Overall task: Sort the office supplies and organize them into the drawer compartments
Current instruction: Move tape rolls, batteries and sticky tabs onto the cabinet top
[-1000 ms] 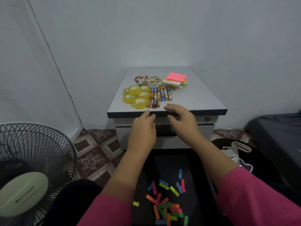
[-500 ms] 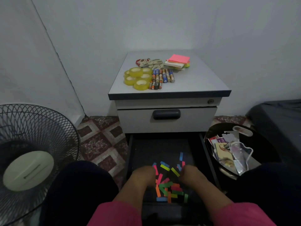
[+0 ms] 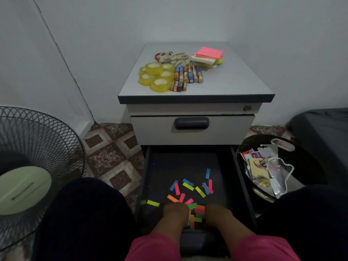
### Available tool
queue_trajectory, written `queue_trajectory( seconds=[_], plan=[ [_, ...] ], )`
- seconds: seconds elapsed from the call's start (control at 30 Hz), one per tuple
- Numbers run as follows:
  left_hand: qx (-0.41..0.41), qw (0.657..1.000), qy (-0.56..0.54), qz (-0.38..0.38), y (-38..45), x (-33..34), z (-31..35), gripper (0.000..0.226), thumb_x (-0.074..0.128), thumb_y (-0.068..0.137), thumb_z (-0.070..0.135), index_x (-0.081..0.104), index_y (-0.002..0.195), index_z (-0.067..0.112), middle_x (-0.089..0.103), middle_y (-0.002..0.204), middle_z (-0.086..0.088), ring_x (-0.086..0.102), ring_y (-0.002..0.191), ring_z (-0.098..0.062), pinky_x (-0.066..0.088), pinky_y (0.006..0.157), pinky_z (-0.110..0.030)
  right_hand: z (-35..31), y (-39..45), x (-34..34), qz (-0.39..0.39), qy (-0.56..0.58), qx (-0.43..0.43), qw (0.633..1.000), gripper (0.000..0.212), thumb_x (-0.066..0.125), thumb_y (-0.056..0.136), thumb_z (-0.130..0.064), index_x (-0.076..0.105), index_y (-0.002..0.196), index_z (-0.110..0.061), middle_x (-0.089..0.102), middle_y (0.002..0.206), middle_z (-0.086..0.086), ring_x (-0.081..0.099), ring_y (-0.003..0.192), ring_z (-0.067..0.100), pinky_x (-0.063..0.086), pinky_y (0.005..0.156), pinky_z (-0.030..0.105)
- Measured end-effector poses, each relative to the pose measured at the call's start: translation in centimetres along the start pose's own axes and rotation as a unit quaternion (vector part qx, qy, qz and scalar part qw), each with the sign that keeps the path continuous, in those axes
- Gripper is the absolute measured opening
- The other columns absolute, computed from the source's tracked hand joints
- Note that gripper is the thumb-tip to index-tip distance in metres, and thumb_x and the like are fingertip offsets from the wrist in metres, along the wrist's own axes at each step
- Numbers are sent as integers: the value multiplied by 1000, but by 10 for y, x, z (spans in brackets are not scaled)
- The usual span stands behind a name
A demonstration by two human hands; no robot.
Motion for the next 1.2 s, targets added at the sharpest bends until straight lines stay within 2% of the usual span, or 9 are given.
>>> queue_trajectory(
  seconds=[0.17,0.37,0.5,0.6,0.83,0.9,0.97,1.07,1.2],
  plan=[
    [7,999,-38,16,9,-2,1,39,63,90,30,57,119,6,58,122,-12,56,112,-27,47,89,-36,-5,8,-7,31,42,-17,998,33,61,90,-21,55,121,-10,57,123,7,56,112,20,45,91,27],
    [-46,984,-160,68,16,-19,-7,37,66,87,30,58,117,10,60,119,-8,58,108,-25,48,88,-35,-3,14,-27,78,123,-14,989,8,59,89,-21,61,83,-16,63,96,3,62,90,16,48,72,23],
    [-98,945,-262,167,14,-43,-33,22,52,94,27,62,109,13,64,111,-6,61,100,-22,49,76,-32,-1,15,-30,62,142,0,988,11,62,88,-26,65,90,-16,64,95,2,62,88,14,50,73,24],
    [-200,913,-259,242,-3,-51,-77,31,50,95,17,49,125,11,53,124,-11,54,110,-24,49,77,-35,-8,14,-20,16,95,-14,995,27,64,85,-40,63,101,-18,61,100,1,58,93,13,50,85,28],
    [-196,934,-243,172,4,-28,-66,50,54,92,15,36,138,8,33,139,-18,41,124,-30,48,96,-36,-29,14,-12,2,32,-40,999,36,53,94,-41,59,117,-14,58,107,5,56,102,16,43,87,28],
    [-133,937,-262,190,8,-33,-49,45,52,91,8,41,135,9,35,138,-16,42,123,-30,44,100,-34,-32,15,-16,21,44,-57,997,30,53,95,-32,60,116,-12,61,111,7,57,102,18,43,85,28],
    [-67,921,-327,202,12,-38,-34,39,50,89,3,50,127,11,39,132,-13,49,114,-28,47,95,-33,-30,14,-22,61,73,-80,992,20,54,93,-25,64,105,-13,62,97,4,58,92,18,43,76,26],
    [-63,892,-381,234,12,-48,-36,40,48,90,2,52,128,15,41,131,-9,50,113,-25,48,88,-31,-10,13,-42,152,159,-47,975,8,56,91,-22,62,96,-20,59,99,-1,59,91,15,50,79,27],
    [-144,900,-340,233,8,-43,-56,49,49,93,8,39,141,16,30,142,-11,40,125,-26,44,99,-35,21,22,-63,214,238,16,947,52,65,87,-34,46,133,-15,37,133,10,48,117,28,48,93,37]
  ],
)
Point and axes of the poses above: each hand's wrist, its own y-axis towards the middle knuckle, its own x-axis out of the palm, z = x × y, the point moved 9 cm from there along y, towards the middle knuckle
